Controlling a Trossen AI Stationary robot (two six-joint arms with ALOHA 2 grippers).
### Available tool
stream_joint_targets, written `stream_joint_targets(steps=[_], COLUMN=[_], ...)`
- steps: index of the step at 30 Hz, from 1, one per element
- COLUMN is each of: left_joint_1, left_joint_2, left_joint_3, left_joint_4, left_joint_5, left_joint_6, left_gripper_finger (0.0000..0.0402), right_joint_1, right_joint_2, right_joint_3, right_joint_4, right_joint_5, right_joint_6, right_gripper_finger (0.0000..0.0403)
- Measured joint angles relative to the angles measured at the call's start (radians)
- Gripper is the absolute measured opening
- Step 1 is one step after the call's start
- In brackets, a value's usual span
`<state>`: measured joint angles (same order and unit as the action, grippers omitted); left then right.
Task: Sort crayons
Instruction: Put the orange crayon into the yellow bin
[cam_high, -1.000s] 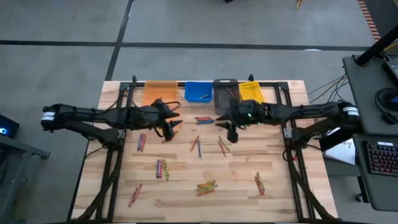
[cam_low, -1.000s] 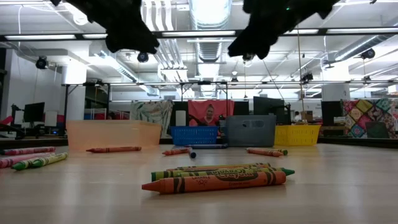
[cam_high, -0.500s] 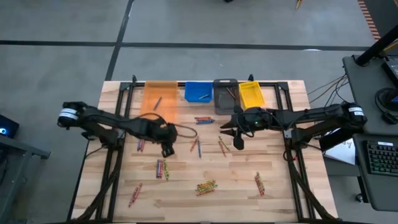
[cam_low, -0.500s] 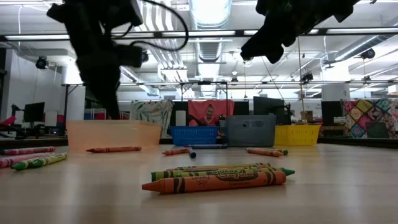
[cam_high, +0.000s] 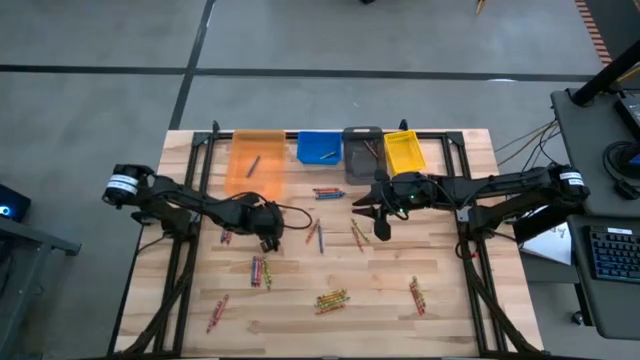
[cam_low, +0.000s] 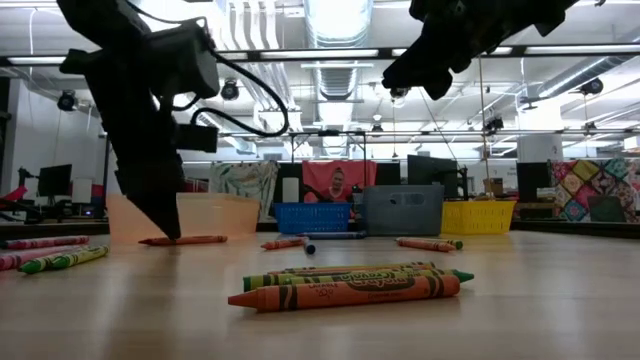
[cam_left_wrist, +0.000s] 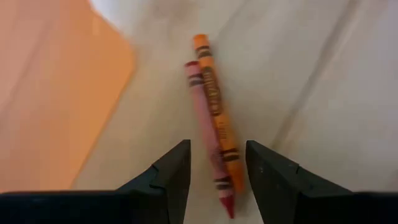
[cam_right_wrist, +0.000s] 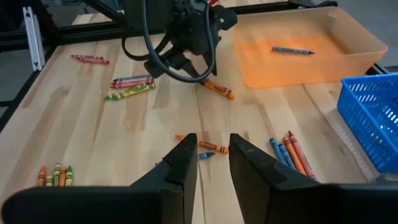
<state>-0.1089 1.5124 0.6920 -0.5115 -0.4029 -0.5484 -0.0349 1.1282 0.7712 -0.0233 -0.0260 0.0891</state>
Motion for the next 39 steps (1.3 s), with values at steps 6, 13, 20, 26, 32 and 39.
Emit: stream_joint_targets(steps=[6, 13, 20, 26, 32, 39], left_joint_1=[0.000, 0.000, -0.003, -0.005, -0.009, -0.012], left_joint_2=[0.001, 0.000, 0.000, 0.000, 0.000, -0.008], left_joint_3=[-0.028, -0.084, -0.087, -0.088, -0.083, -0.047], left_joint_4=[0.095, 0.198, 0.208, 0.213, 0.207, 0.189], left_joint_5=[-0.004, 0.001, 0.020, 0.038, 0.043, 0.065], left_joint_6=[0.031, -0.011, -0.015, -0.012, -0.011, -0.006], left_gripper_finger=[0.0136, 0.0136, 0.0121, 0.0084, 0.0028, 0.0001], right_joint_1=[0.000, 0.000, 0.000, 0.000, 0.000, 0.000], right_joint_2=[0.000, 0.000, 0.001, 0.001, 0.001, 0.001], right_joint_3=[0.000, 0.000, 0.000, 0.001, 0.001, 0.001], right_joint_4=[0.004, 0.006, 0.006, 0.006, 0.006, 0.006], right_joint_5=[0.000, 0.000, 0.000, 0.000, 0.000, 0.000], right_joint_6=[0.003, 0.005, 0.005, 0.005, 0.001, -0.001], right_gripper_finger=[0.0079, 0.0073, 0.0080, 0.0071, 0.0070, 0.0075])
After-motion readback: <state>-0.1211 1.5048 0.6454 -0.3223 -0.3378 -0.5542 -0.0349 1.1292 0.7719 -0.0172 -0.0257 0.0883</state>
